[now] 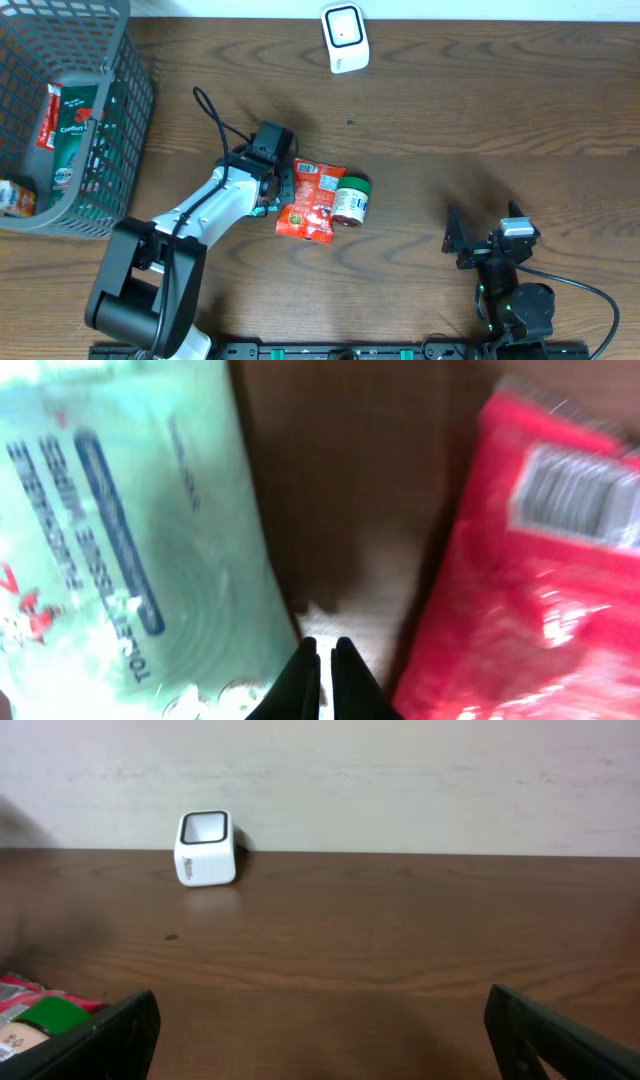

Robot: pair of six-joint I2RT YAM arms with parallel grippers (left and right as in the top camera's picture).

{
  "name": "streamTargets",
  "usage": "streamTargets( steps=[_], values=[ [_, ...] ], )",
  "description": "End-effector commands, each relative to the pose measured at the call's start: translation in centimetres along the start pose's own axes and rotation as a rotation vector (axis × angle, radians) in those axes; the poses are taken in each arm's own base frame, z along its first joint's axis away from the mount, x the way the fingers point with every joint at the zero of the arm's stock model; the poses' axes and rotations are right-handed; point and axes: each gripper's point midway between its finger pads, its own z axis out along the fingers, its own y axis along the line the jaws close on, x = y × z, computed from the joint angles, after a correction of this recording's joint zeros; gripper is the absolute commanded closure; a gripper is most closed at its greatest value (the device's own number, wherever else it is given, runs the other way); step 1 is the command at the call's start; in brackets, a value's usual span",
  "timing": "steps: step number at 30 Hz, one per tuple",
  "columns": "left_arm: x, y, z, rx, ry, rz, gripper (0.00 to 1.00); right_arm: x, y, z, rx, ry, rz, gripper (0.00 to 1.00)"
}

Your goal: Scan the item barcode

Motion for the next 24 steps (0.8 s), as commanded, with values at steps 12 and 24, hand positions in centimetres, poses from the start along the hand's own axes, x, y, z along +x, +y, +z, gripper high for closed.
streamTargets(
  steps=[12,24],
  values=[
    [1.4,1.4,0.6,-0.058,0.037,0.031,0.84,0.0,-0.1,0.0,0.006,-0.001,-0.008,0.01],
    [-0.8,1.5,-4.7,-0.072,-0.062,0.038,0.64,0.0,-0.1,0.0,0.006,-0.001,-0.008,0.01]
  ],
)
